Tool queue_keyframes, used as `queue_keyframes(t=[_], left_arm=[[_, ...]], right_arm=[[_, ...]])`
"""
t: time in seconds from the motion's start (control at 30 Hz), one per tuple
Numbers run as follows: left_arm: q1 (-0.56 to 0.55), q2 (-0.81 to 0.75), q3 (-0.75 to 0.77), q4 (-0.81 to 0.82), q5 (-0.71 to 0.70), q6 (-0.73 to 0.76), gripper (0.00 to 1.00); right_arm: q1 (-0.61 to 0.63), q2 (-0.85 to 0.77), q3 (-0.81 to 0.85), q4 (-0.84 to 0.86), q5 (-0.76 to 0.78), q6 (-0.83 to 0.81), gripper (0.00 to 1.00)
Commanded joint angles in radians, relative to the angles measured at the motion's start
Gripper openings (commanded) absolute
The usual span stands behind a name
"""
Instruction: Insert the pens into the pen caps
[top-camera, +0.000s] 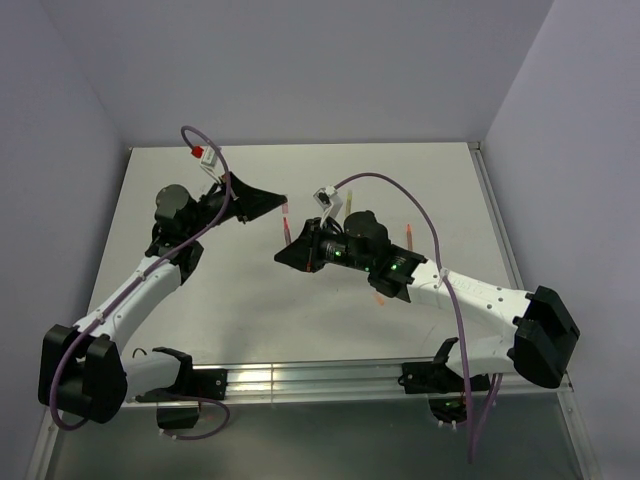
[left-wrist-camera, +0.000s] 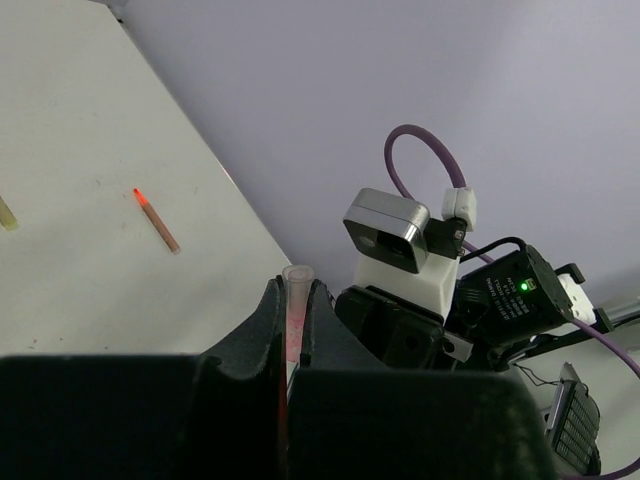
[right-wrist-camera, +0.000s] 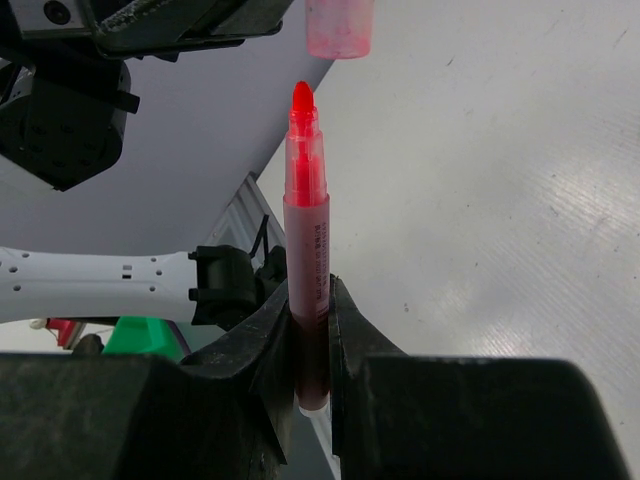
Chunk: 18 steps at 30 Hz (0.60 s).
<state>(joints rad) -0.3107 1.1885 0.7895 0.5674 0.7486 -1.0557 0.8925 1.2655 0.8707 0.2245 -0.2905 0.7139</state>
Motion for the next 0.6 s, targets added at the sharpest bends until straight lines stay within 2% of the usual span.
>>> queue_keyframes(t=[0.0,0.57], left_arm=[[0.002,-0.03,0.001,0.066,0.029,-0.004,0.0],[0.001,-0.024,-0.01,0.103,0.046,-0.027,0.0]], right_arm=[[0.003,0.008,0.054,0.055,-0.006,0.007,0.0],[0.002,-0.009,0.06,0.021,0.03,-0.004,0.0]])
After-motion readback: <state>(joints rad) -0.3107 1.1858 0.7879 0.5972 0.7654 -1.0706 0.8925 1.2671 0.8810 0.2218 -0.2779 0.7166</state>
